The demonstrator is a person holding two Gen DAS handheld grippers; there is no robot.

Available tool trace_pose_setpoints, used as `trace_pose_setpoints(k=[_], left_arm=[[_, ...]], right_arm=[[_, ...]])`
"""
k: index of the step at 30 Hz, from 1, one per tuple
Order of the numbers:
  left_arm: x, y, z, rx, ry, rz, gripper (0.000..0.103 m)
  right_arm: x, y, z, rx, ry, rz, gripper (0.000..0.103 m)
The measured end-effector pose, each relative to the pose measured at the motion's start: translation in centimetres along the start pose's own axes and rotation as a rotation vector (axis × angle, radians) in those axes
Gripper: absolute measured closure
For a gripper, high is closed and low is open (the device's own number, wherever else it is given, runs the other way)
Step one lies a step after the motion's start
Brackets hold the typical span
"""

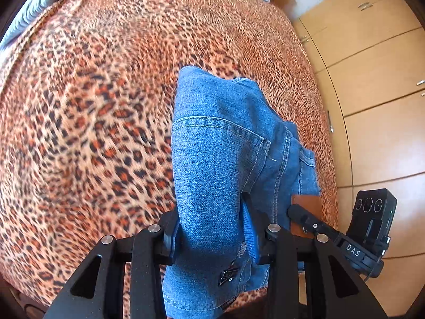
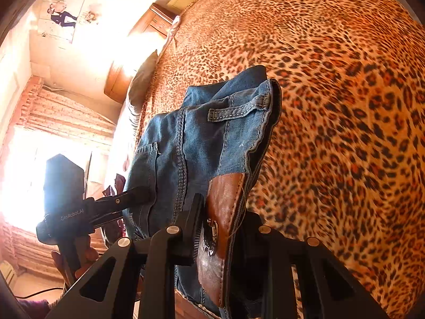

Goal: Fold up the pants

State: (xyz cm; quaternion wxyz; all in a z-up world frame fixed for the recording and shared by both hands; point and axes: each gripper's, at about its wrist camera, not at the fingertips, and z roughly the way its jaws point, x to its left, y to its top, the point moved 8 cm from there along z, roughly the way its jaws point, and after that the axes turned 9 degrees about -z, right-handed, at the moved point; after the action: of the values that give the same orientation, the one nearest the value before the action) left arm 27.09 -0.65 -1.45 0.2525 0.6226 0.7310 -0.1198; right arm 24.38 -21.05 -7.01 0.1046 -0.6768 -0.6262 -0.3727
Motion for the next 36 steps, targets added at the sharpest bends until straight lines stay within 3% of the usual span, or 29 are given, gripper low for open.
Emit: trace_pose_setpoints(k=[1,3,4,5,6,7,9,10,13,16,19,21,23,28,32,36], left_arm=[[0.9,1.3,0.0,-0.029,0.035,0.014,0.047],[4.2,3.4,1.1,-0.086,0.230,0.011,0.034],[6.1,3.8,1.9,-0.063,0.296,-0.013,0.037],[7.8,3.6,2.5,-0.015,0.308,-0.053,0.043],[9.2,3.2,2.7,0.024,0.285,-0.107,0.055],[10.2,2.7,2.4,0.033,0.241,-0.147,0.055],[11.6,1.7,1.3,-0.005,0.234,-0.163,0.048],[11.9,1.5,1.1,-0.020,0.251,-0.155,0.041],[11.9,-0.3,0.1,-0.045,0.256,-0.141,0.038],[11.2,-2.4,-0.1,-0.067,0.277,-0.126,0.028],[10.3,-4.0,0.2,-0.100,0.330,-0.097,0.027],[9.8,-5.1,0.7,-0.101,0.341,-0.075,0.027],[9.1,-6.2,1.5,-0.091,0.346,-0.057,0.027],[7.1,-8.5,1.0,-0.129,0.375,-0.005,0.027],[5.4,-10.1,-0.9,-0.232,0.393,0.040,0.026],[3.5,-13.3,-2.4,-0.269,0.393,0.086,0.023]], right_arm=[[0.5,1.0,0.8,-0.010,0.003,-0.014,0.074],[0.1,2.3,3.4,0.000,-0.041,-0.031,0.054],[-0.7,2.6,4.9,0.026,-0.091,-0.027,0.053],[-1.4,2.7,6.4,0.062,-0.132,-0.007,0.054],[-2.4,2.6,7.2,0.090,-0.180,0.026,0.055],[-3.2,2.6,7.3,0.088,-0.207,0.066,0.055],[-3.3,2.8,6.2,0.030,-0.162,0.115,0.055],[-3.4,2.8,5.3,0.008,-0.165,0.118,0.055],[-2.5,2.2,3.3,0.017,-0.209,0.057,0.055],[-1.2,0.3,1.7,0.043,-0.264,-0.007,0.042],[-0.3,-2.8,0.1,0.060,-0.367,-0.062,0.030],[0.0,-4.6,-0.7,0.056,-0.453,-0.076,0.014],[0.2,-6.1,-1.7,0.025,-0.536,-0.083,0.009],[0.6,-8.9,-3.5,0.012,-0.640,-0.132,0.009],[1.2,-9.3,-5.1,-0.016,-0.659,-0.153,0.009],[2.3,-10.2,-7.2,-0.045,-0.648,-0.187,0.006]])
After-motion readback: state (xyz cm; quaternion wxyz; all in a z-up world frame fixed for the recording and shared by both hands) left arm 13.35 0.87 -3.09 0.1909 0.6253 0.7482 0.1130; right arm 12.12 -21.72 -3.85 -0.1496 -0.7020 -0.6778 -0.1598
